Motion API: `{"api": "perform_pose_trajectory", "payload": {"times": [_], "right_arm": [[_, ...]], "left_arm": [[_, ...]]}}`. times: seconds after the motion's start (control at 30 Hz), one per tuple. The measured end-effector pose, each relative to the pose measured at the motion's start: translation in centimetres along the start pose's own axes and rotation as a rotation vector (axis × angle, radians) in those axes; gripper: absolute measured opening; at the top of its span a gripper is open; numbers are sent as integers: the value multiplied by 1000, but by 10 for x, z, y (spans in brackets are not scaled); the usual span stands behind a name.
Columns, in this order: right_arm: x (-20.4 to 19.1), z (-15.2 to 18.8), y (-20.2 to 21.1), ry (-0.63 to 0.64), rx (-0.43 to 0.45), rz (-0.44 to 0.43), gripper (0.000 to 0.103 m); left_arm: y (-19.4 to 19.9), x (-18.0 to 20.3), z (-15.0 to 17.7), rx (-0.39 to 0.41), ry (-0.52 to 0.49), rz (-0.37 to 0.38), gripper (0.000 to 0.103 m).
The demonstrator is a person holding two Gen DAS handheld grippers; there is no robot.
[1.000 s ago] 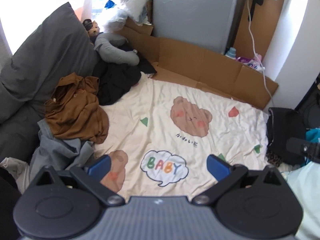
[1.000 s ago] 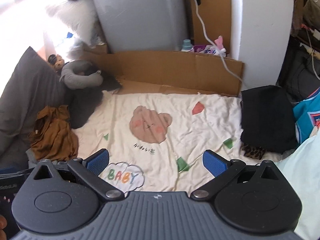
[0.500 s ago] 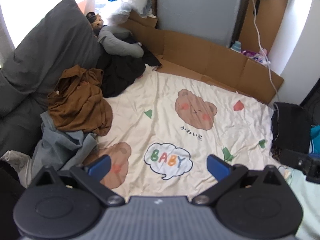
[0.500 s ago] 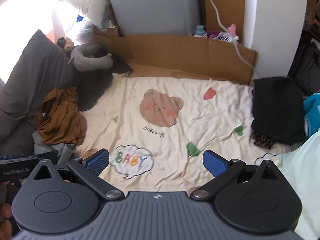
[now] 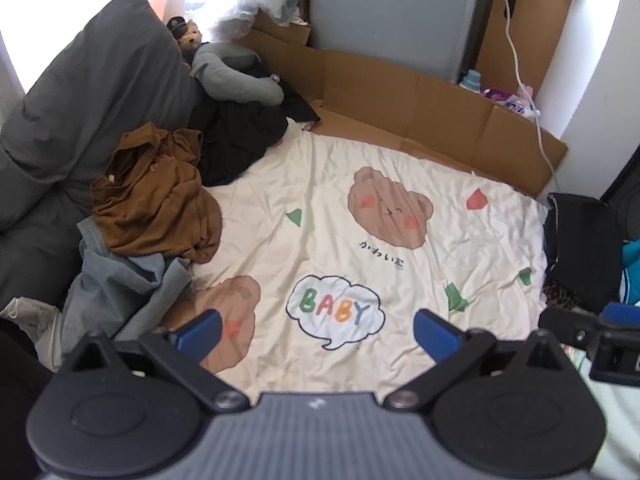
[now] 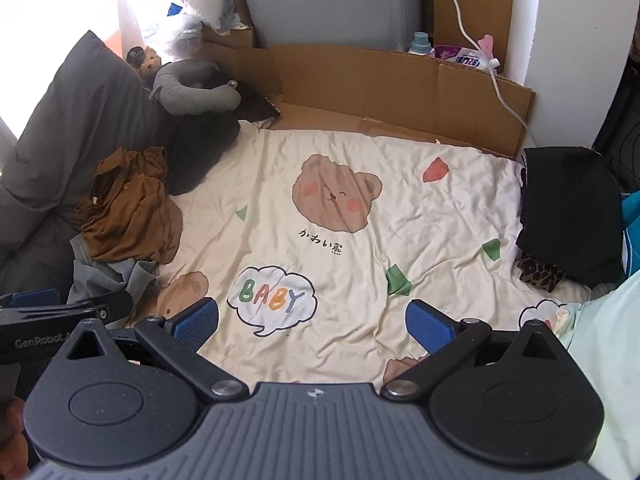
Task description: Fold clothes
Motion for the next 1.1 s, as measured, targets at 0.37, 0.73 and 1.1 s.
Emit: {"api": "perform_pose_trajectory", "payload": {"times": [0.37, 0.73, 1.1], "right_arm": [[0, -3, -4, 29, -5, 37, 103], [5, -6, -3, 24, 2, 42, 103], [10, -8, -4, 20, 5, 51, 103]], "left_arm": [[-7, -4, 4, -33, 21, 7, 103], [-6, -1, -7, -17, -1, 5, 103], [-6, 9, -12, -8, -17, 3, 103]]}}
Point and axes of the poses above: each gripper's, at about its wrist camera, not at the fingertips, and y roughly against the way its jaws point, x to its right, z to its underside, the point moved 6 cm from there along -y, roughly the way its jaws point, and after that the axes turned 7 degrees about z, right-handed, at the moved point
